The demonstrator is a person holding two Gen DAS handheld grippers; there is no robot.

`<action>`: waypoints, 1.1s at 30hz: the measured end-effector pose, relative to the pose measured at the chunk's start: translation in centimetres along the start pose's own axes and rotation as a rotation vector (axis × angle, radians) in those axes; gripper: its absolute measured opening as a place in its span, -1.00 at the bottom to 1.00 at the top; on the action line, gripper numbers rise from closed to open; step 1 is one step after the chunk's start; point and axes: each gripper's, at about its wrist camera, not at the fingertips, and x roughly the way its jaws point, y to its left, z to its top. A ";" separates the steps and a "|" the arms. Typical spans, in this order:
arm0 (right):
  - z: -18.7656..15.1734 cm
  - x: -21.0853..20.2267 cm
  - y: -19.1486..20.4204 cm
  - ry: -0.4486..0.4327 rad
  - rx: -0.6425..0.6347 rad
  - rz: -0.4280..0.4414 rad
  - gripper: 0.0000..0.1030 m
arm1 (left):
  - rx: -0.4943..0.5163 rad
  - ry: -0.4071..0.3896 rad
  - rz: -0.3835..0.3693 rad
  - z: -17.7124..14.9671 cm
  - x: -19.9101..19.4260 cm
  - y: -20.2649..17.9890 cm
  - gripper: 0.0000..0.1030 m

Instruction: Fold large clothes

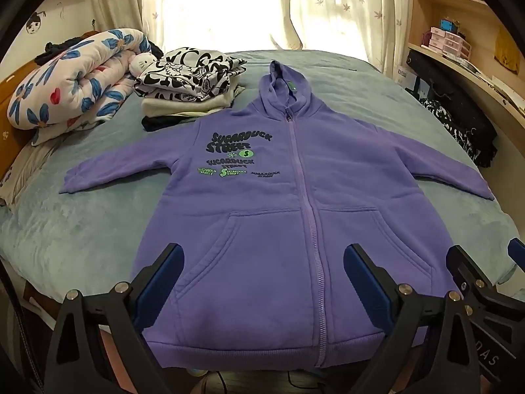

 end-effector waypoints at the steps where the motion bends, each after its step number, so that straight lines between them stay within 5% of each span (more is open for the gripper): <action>1: 0.1 -0.1 0.0 0.001 -0.001 -0.002 1.00 | -0.001 0.000 0.001 0.0 0.0 -0.1 0.89; 33: -0.1 0.1 0.2 0.003 -0.003 -0.006 1.00 | 0.000 0.009 0.006 -0.3 0.3 -0.2 0.86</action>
